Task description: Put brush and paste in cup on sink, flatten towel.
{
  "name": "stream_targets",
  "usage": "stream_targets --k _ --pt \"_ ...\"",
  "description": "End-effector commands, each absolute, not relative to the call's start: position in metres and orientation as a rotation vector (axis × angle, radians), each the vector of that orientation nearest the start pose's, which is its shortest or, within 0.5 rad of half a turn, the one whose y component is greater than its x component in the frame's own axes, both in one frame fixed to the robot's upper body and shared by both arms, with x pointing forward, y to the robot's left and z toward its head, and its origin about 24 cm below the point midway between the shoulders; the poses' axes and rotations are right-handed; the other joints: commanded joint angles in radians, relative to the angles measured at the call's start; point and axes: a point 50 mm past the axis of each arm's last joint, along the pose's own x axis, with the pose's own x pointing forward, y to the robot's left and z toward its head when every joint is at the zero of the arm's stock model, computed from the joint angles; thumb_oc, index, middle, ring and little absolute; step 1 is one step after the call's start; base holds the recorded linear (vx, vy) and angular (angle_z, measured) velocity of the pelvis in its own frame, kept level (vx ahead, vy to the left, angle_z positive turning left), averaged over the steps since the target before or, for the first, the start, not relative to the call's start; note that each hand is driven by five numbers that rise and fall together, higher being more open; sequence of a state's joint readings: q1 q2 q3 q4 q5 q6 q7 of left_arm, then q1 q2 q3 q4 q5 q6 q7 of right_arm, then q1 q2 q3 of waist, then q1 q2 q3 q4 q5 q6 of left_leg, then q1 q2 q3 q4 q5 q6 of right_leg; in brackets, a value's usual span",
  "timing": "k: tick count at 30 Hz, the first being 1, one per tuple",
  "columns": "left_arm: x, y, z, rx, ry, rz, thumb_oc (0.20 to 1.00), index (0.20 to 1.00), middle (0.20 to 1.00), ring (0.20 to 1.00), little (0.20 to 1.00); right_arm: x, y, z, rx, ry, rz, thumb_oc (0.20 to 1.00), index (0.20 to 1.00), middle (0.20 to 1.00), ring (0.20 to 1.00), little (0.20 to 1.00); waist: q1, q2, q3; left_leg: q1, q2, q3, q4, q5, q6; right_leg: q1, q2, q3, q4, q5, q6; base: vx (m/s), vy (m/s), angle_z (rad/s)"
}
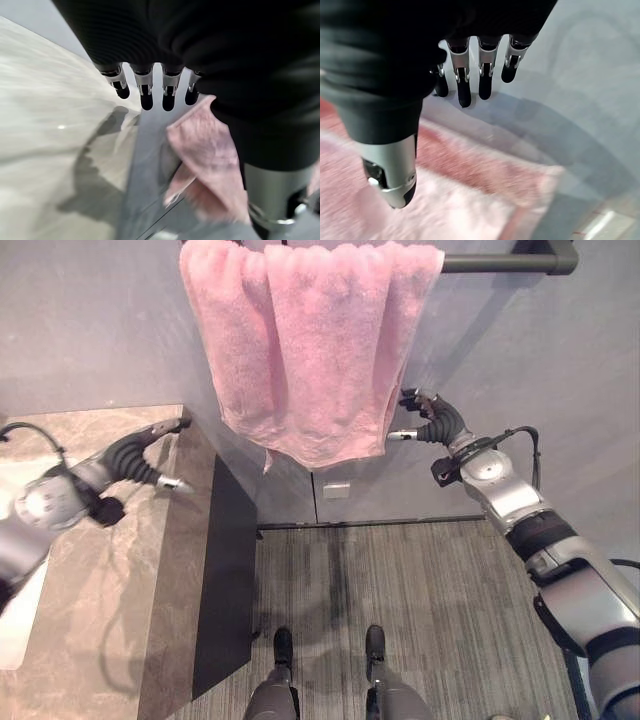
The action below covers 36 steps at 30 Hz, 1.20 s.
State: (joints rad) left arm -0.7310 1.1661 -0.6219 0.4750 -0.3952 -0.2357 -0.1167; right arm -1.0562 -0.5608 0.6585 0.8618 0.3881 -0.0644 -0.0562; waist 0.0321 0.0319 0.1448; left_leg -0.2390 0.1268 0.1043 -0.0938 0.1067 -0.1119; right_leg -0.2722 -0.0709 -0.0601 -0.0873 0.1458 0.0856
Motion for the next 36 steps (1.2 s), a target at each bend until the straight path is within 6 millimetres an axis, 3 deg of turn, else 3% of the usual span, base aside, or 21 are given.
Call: stream_targets --k 1,3,12,20,23,24,25,26,27,31,36 --pt "0.334 0.293 0.226 0.872 -0.220 -0.134 1.000 1.000 1.000 1.000 1.000 0.412 -0.159 0.213 -0.565 -0.229 0.132 1.000 1.000 1.000 1.000 1.000 0.002 -0.028 -0.016 0.006 0.022 0.014 0.007 0.020 -0.041 0.007 -0.137 0.057 0.000 0.046 0.131 0.05 0.077 -0.02" --pt "0.346 0.289 0.232 0.873 -0.226 -0.108 1.000 1.000 1.000 1.000 1.000 0.417 -0.147 0.218 -0.562 -0.225 0.137 1.000 1.000 1.000 1.000 1.000 -0.007 -0.030 -0.013 -0.004 0.017 0.014 0.007 0.018 -0.040 -0.004 -0.138 0.061 0.000 0.046 0.132 0.04 0.065 -0.04" --pt "0.364 0.266 0.269 0.865 -0.316 -0.111 1.000 1.000 1.000 1.000 1.000 0.413 -0.115 0.229 -0.456 -0.235 0.300 1.000 1.000 1.000 1.000 1.000 -0.024 -0.046 -0.013 -0.018 0.019 0.014 0.007 0.015 -0.042 -0.021 -0.136 0.070 0.000 0.051 0.136 0.03 0.020 -0.05" --pt "0.365 0.245 0.277 0.869 -0.361 -0.189 1.000 1.000 1.000 1.000 1.000 0.401 -0.088 0.230 -0.337 -0.246 0.484 1.000 1.000 1.000 1.000 1.000 -0.028 -0.057 -0.014 -0.011 0.020 0.017 0.007 0.009 -0.042 -0.016 -0.138 0.073 0.000 0.046 0.136 0.00 0.000 0.00" --pt "0.370 0.235 0.270 0.801 -0.357 -0.220 1.000 1.000 1.000 1.000 1.000 0.398 -0.082 0.231 -0.332 -0.252 0.520 1.000 1.000 1.000 1.000 1.000 -0.032 -0.060 -0.014 -0.007 0.019 0.018 0.007 0.008 -0.044 -0.013 -0.139 0.069 0.000 0.043 0.137 0.00 0.000 0.00" --pt "0.370 0.235 0.269 0.800 -0.357 -0.221 1.000 1.000 1.000 1.000 1.000 0.398 -0.082 0.231 -0.332 -0.252 0.520 0.592 0.592 0.592 0.592 0.592 -0.032 -0.060 -0.014 -0.007 0.019 0.018 0.007 0.008 -0.044 -0.013 -0.139 0.069 0.000 0.043 0.137 0.00 0.000 0.00" --pt "0.374 0.230 0.261 0.760 -0.322 -0.250 0.658 0.658 0.658 0.658 0.658 0.397 -0.080 0.229 -0.319 -0.239 0.531 0.200 0.200 0.200 0.200 0.200 -0.033 -0.058 -0.014 -0.007 0.018 0.018 0.007 0.008 -0.043 -0.013 -0.140 0.069 0.000 0.043 0.137 0.00 0.000 0.00" --pt "0.374 0.230 0.261 0.760 -0.322 -0.250 0.567 0.567 0.567 0.567 0.567 0.397 -0.080 0.229 -0.319 -0.239 0.531 0.200 0.200 0.200 0.200 0.200 -0.033 -0.058 -0.014 -0.007 0.018 0.018 0.007 0.008 -0.043 -0.013 -0.140 0.069 0.000 0.043 0.137 0.00 0.000 0.00" --pt "0.377 0.214 0.249 0.677 -0.281 -0.338 0.200 0.200 0.200 0.200 0.200 0.398 -0.079 0.222 -0.269 -0.213 0.524 0.200 0.200 0.200 0.200 0.200 -0.035 -0.053 -0.013 -0.002 0.019 0.016 0.007 0.008 -0.044 -0.008 -0.140 0.070 0.000 0.041 0.136 0.00 0.000 0.00" --pt "0.365 0.200 0.245 0.659 -0.308 -0.443 0.200 0.200 0.200 0.200 0.200 0.390 -0.080 0.220 -0.294 -0.236 0.555 0.200 0.200 0.200 0.200 0.200 -0.036 -0.052 -0.020 0.013 0.019 0.018 0.007 0.002 -0.044 0.007 -0.141 0.068 0.000 0.033 0.137 0.00 0.000 0.00" --pt "0.356 0.212 0.226 0.631 -0.275 -0.450 0.200 0.200 0.200 0.200 0.200 0.381 -0.088 0.211 -0.265 -0.239 0.586 0.200 0.200 0.200 0.200 0.200 -0.033 -0.052 -0.045 0.050 0.022 0.025 0.007 -0.010 -0.044 0.043 -0.143 0.061 0.000 0.017 0.133 0.01 -0.020 -0.02"
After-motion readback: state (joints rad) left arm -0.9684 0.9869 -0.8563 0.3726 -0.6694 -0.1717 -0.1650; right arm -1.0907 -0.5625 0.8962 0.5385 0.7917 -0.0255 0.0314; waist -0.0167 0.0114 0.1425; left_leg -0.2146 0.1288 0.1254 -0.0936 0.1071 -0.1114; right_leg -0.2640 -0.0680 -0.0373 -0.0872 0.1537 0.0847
